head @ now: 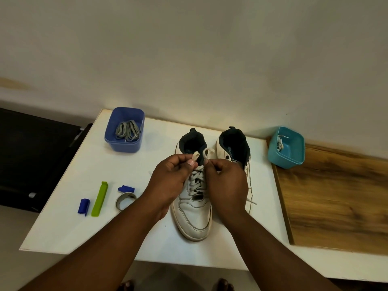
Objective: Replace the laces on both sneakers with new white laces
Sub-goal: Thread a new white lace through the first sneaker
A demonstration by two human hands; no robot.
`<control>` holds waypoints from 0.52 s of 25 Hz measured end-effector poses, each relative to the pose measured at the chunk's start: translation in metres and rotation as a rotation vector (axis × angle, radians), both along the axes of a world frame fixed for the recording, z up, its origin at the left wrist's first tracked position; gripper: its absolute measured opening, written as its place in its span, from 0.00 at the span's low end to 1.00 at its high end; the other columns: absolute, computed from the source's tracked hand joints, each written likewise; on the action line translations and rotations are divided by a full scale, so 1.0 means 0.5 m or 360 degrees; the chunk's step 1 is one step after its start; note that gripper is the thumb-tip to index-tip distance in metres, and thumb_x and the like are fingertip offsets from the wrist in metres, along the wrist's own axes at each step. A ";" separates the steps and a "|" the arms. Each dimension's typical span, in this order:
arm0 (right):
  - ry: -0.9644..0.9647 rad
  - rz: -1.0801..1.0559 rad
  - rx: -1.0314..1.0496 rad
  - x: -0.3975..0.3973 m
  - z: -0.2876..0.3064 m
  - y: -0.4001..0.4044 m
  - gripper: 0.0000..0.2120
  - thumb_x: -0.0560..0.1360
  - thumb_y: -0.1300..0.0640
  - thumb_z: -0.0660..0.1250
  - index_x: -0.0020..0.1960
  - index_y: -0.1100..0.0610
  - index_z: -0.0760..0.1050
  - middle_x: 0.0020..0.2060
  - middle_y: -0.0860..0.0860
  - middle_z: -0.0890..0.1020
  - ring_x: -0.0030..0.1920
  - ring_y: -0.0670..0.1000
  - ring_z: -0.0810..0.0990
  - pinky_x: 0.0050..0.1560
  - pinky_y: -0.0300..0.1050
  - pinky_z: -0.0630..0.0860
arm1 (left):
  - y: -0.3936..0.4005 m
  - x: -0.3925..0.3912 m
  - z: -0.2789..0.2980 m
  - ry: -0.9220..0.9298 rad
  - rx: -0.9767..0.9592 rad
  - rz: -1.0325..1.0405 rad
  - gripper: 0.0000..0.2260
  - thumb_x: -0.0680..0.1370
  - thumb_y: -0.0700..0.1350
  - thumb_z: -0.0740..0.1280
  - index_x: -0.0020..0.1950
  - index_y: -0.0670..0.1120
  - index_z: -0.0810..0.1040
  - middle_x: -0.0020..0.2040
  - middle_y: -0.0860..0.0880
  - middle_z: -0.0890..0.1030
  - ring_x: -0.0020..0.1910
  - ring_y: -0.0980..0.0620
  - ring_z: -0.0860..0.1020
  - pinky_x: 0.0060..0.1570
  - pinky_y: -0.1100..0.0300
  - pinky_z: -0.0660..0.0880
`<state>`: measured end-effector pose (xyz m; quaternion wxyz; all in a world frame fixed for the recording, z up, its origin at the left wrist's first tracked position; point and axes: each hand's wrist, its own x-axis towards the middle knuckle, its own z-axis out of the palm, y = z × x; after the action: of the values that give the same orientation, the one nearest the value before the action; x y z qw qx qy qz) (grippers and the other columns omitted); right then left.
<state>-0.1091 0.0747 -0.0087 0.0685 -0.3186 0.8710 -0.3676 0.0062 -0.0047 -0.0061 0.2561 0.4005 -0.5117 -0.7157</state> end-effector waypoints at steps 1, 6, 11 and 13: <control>0.0026 0.0042 0.0012 0.001 -0.005 0.000 0.12 0.81 0.46 0.66 0.47 0.48 0.86 0.37 0.42 0.84 0.39 0.43 0.80 0.42 0.45 0.78 | 0.001 0.000 0.000 -0.0001 -0.0002 -0.0005 0.06 0.82 0.45 0.67 0.54 0.54 0.82 0.48 0.55 0.87 0.48 0.58 0.84 0.45 0.66 0.79; 0.0020 0.0101 -0.0101 -0.002 -0.019 -0.004 0.06 0.79 0.52 0.68 0.46 0.48 0.83 0.40 0.41 0.83 0.42 0.41 0.79 0.43 0.42 0.75 | -0.003 0.006 -0.005 -0.0022 -0.0035 -0.0065 0.06 0.80 0.47 0.69 0.56 0.56 0.83 0.49 0.55 0.87 0.51 0.56 0.84 0.51 0.61 0.80; -0.0430 0.0338 -0.0423 0.011 -0.008 -0.003 0.08 0.82 0.60 0.65 0.52 0.48 0.81 0.43 0.45 0.84 0.42 0.47 0.82 0.43 0.46 0.81 | -0.016 0.009 -0.004 -0.0023 -0.0044 -0.0184 0.13 0.80 0.45 0.71 0.64 0.54 0.79 0.49 0.51 0.87 0.52 0.53 0.85 0.51 0.58 0.79; -0.0459 0.0470 -0.0399 0.008 0.000 0.003 0.12 0.82 0.62 0.64 0.53 0.48 0.82 0.44 0.44 0.85 0.43 0.47 0.84 0.45 0.48 0.83 | -0.015 0.012 -0.003 -0.0035 -0.0145 -0.0240 0.13 0.80 0.45 0.70 0.64 0.53 0.81 0.48 0.51 0.87 0.50 0.54 0.85 0.50 0.61 0.79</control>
<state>-0.1051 0.0762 -0.0088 0.2052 -0.3928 0.7436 -0.5006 0.0122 -0.0124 -0.0076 0.2138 0.3565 -0.5753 -0.7044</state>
